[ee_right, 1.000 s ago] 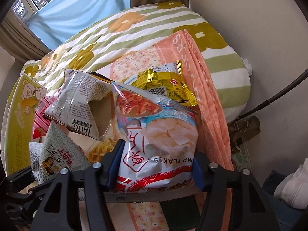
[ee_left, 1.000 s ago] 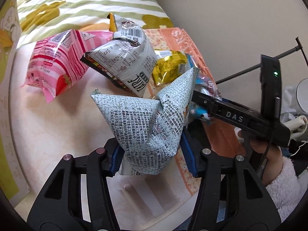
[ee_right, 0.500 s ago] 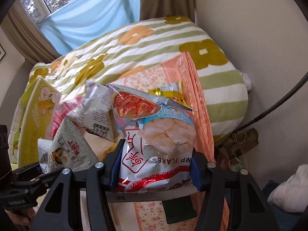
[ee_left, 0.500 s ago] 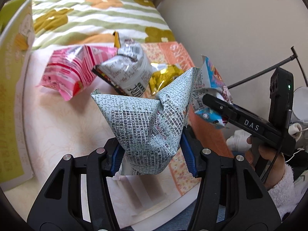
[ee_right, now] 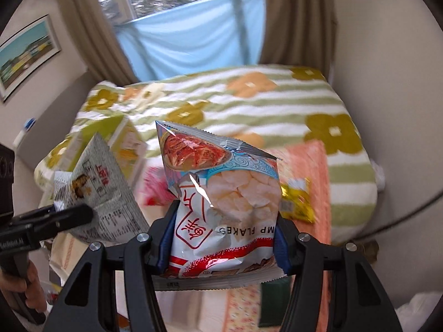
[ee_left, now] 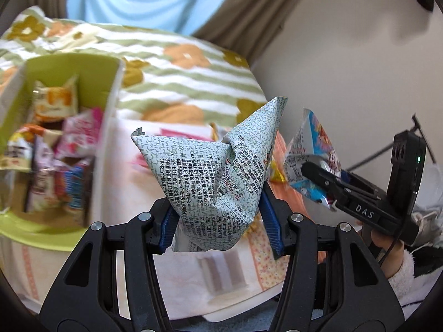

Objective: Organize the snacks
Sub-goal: 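Carry both bags over the yellow-green box and open both grippers to drop them, then move both grippers back to the snacks left on the table, then grasp the white strapped pack with the left gripper while the right grasps the dark green pack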

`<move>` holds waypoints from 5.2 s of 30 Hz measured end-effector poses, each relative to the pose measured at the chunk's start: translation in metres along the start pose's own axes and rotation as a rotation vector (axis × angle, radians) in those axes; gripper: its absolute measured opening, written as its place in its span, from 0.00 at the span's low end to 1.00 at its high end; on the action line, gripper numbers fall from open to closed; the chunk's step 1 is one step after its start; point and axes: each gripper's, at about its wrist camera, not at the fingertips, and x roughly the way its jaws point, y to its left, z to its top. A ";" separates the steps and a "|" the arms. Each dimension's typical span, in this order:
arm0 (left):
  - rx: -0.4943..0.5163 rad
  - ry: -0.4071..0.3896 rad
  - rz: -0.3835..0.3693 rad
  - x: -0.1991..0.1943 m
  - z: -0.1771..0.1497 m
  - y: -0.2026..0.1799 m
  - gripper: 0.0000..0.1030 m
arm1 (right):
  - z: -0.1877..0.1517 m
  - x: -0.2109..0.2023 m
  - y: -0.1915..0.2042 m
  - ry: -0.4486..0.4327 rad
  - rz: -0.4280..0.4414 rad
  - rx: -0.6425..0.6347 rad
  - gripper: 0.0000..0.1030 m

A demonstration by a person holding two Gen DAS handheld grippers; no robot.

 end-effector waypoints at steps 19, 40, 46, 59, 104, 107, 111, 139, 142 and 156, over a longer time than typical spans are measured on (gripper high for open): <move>-0.081 -0.083 0.148 -0.122 0.026 0.204 0.49 | 0.016 0.030 0.203 -0.046 0.165 -0.067 0.53; -0.024 0.051 0.236 -0.093 0.019 0.249 1.00 | 0.008 0.075 0.271 0.068 0.096 -0.042 0.53; -0.035 0.027 0.251 -0.099 0.024 0.248 1.00 | 0.022 0.097 0.285 0.096 0.126 -0.080 0.53; -0.042 0.004 0.278 -0.103 0.033 0.248 1.00 | 0.046 0.124 0.285 0.045 0.119 -0.084 0.99; 0.083 0.122 0.090 -0.010 -0.033 0.066 1.00 | -0.035 -0.008 0.110 0.003 -0.140 0.068 0.99; 0.137 0.157 0.168 0.022 -0.060 0.028 0.99 | -0.055 -0.012 0.065 0.052 -0.150 0.066 0.99; 0.102 0.215 0.173 0.056 -0.087 -0.010 0.99 | -0.087 -0.003 0.019 0.135 -0.146 0.034 0.99; 0.017 0.386 0.249 0.163 -0.165 -0.050 0.99 | -0.162 0.087 -0.049 0.354 -0.216 -0.147 0.82; 0.014 0.396 0.259 0.168 -0.167 -0.047 0.99 | -0.164 0.087 -0.051 0.362 -0.185 -0.147 0.72; 0.152 0.388 0.394 0.189 -0.164 -0.064 0.72 | -0.144 0.088 -0.058 0.359 -0.120 -0.022 0.49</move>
